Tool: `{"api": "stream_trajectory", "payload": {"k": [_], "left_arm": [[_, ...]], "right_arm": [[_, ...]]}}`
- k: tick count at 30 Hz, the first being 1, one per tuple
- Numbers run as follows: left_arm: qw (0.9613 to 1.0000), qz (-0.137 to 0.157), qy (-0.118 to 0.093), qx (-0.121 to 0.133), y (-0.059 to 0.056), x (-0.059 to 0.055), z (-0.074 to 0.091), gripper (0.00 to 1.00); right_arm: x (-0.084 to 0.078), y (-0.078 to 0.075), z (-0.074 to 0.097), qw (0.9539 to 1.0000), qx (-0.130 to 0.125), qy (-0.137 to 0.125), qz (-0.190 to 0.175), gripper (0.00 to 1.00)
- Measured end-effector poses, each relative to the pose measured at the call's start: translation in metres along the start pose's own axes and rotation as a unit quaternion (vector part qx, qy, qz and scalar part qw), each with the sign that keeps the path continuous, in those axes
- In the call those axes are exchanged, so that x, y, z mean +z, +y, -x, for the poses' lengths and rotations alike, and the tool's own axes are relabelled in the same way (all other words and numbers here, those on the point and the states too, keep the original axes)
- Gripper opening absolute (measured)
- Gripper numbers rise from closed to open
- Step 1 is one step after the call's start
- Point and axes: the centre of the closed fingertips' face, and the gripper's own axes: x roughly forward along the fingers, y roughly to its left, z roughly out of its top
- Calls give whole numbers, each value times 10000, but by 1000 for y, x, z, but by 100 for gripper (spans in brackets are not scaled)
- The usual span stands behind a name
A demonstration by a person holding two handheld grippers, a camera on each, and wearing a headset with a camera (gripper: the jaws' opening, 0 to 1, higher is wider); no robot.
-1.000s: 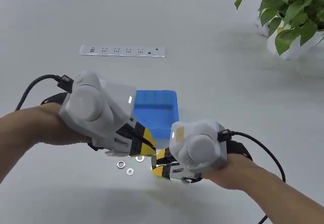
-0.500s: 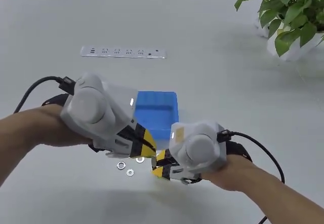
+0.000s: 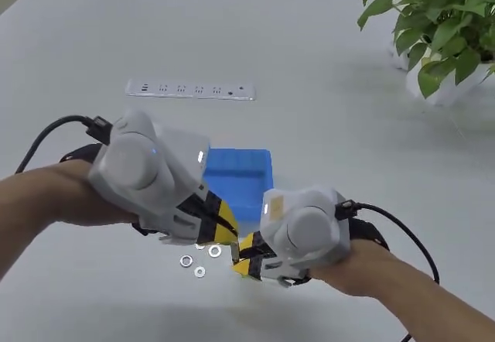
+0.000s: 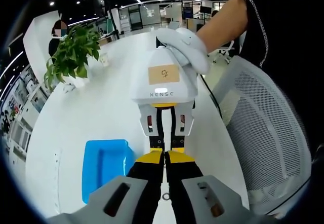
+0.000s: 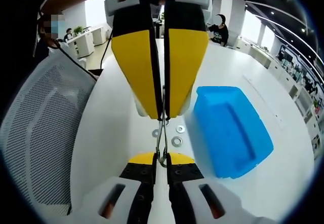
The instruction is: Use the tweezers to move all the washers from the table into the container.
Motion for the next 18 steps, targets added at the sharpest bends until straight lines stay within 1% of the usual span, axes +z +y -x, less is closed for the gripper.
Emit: {"api": "stream_trajectory", "payload": {"k": [9, 14, 18], "left_arm": [[10000, -15, 9, 82, 4, 9, 17, 5], [9999, -21, 1, 128, 9, 16, 26, 5], [9998, -44, 9, 179, 16, 21, 34, 5]], "right_arm": [[17, -5, 12, 9999, -14, -41, 99, 9], [26, -10, 18, 9999, -30, -44, 163, 9], [33, -17, 23, 9997, -83, -70, 196, 9]]}}
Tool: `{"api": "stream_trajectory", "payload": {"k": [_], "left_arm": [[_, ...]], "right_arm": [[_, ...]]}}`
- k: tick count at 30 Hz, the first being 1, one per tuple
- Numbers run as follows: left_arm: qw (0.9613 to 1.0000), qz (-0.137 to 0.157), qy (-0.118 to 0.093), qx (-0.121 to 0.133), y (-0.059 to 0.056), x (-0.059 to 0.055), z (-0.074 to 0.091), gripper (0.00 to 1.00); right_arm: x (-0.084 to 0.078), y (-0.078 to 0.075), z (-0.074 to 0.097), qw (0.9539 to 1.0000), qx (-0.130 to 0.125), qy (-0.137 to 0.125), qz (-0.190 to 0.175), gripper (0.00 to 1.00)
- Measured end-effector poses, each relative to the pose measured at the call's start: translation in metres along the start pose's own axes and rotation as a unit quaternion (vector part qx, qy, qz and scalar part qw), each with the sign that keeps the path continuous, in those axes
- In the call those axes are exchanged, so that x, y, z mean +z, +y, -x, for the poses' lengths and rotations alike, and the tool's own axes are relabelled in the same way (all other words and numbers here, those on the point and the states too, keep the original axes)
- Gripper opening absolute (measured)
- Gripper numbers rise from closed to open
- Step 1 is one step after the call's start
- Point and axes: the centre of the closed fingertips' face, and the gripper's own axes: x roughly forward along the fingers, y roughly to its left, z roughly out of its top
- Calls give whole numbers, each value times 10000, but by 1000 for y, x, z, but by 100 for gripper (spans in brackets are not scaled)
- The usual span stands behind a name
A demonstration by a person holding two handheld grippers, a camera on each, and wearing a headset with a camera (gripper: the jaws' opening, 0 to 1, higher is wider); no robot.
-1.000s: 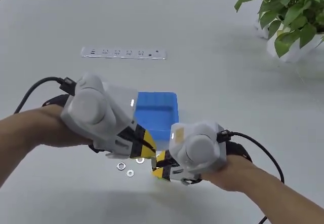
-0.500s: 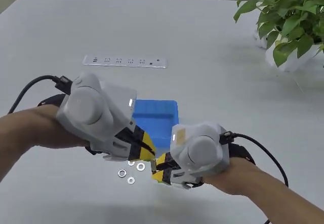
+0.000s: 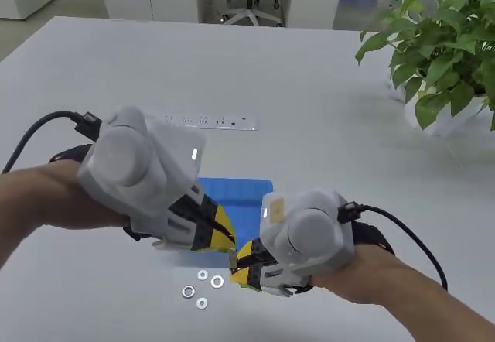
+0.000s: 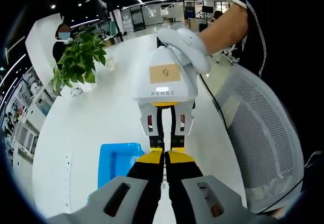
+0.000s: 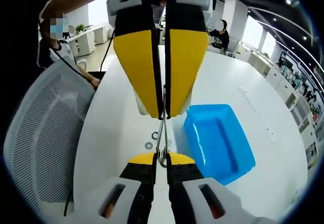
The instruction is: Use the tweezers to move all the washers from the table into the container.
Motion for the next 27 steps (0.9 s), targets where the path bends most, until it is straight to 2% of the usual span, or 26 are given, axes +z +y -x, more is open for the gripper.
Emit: {"api": "stream_trajectory", "payload": {"k": [12, 20, 27], "left_arm": [[9999, -40, -15, 112, 19, 5, 8, 5], [9998, -64, -22, 207, 39, 6, 13, 5], [9994, -55, -49, 336, 58, 1, 11, 5]], "right_arm": [[9, -22, 6, 9998, -77, 10, 163, 9], [15, -44, 8, 9997, -148, -52, 183, 9], [13, -65, 4, 9996, -190, -24, 226, 9]]}}
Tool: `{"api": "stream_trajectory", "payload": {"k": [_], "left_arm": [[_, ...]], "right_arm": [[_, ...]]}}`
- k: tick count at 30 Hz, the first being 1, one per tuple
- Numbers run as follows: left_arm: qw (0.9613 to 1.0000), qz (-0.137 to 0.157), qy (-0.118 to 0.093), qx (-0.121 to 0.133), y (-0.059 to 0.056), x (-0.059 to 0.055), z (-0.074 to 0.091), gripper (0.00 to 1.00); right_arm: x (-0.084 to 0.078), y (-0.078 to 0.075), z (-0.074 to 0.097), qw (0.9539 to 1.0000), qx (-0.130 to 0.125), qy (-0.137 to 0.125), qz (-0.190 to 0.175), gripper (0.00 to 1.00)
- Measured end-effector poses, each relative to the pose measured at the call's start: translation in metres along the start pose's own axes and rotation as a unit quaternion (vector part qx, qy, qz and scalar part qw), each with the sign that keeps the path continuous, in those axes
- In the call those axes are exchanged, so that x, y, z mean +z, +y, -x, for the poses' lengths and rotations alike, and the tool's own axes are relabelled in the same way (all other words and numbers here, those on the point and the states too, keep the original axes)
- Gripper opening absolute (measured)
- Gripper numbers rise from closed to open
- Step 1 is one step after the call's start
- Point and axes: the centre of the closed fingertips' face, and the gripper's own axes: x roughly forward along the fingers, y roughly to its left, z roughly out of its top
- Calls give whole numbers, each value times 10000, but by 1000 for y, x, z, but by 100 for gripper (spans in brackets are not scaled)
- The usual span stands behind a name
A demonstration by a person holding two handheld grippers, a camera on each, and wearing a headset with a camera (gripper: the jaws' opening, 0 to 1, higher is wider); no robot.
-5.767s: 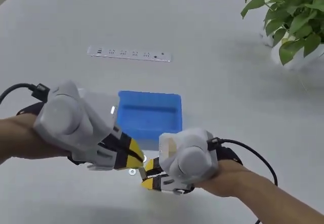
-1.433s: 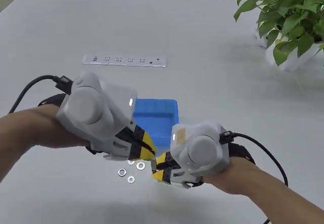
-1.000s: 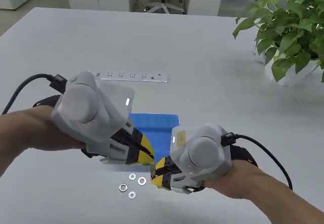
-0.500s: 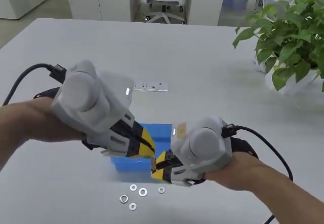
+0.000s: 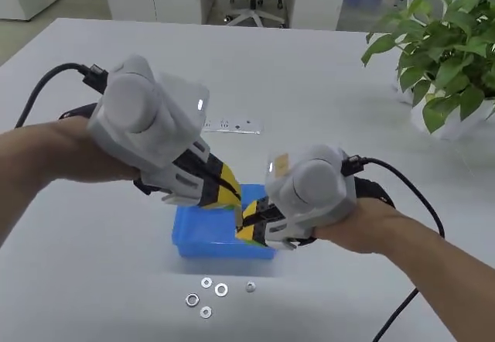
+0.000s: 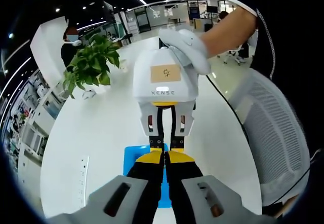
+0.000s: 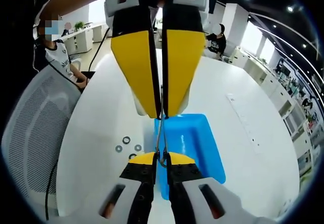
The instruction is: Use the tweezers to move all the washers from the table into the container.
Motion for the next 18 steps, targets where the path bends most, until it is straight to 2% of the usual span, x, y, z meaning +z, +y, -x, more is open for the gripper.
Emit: {"api": "stream_trajectory", "payload": {"k": [8, 18], "left_arm": [[10000, 12, 40, 82, 19, -12, -10, 5], [9998, 84, 163, 65, 34, -31, -27, 5]], "right_arm": [[-8, -20, -12, 10000, -50, 9, -6, 9], [-25, -35, -31, 9999, -12, 58, -108, 9]]}}
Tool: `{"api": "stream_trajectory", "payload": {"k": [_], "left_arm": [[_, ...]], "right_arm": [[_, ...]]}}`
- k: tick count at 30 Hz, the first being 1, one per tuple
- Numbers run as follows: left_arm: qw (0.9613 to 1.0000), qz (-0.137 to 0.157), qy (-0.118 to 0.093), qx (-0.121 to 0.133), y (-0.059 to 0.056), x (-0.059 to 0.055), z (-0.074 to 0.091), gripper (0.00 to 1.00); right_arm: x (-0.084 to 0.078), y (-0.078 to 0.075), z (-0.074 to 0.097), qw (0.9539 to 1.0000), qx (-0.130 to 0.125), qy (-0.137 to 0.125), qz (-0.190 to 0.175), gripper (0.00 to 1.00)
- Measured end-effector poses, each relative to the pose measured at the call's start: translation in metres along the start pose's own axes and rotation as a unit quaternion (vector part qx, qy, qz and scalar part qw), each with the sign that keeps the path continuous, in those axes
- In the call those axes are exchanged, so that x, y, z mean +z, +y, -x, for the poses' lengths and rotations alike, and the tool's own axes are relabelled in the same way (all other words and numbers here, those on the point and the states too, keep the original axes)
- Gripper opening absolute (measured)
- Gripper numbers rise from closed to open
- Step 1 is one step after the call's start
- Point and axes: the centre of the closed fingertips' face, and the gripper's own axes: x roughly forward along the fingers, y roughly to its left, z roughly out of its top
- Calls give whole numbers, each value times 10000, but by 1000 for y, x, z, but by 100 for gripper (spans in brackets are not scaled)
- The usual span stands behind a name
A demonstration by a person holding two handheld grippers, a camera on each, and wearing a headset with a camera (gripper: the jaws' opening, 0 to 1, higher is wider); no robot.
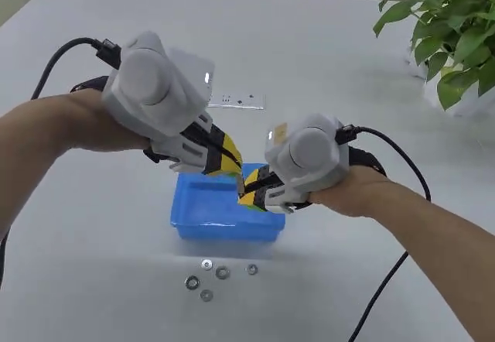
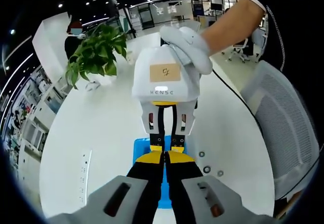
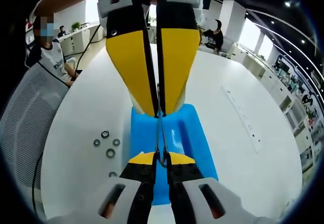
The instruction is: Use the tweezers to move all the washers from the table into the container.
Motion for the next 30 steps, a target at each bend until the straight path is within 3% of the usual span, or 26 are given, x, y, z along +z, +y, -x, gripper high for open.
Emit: {"api": "stream_trajectory", "payload": {"k": [16, 30], "left_arm": [[9998, 132, 21, -171, 5, -14, -28, 5], [9993, 224, -17, -283, 1, -17, -34, 5]], "right_arm": [[-27, -4, -14, 9997, 92, 14, -246, 10], [-34, 0, -19, 9993, 132, -16, -336, 11]]}}
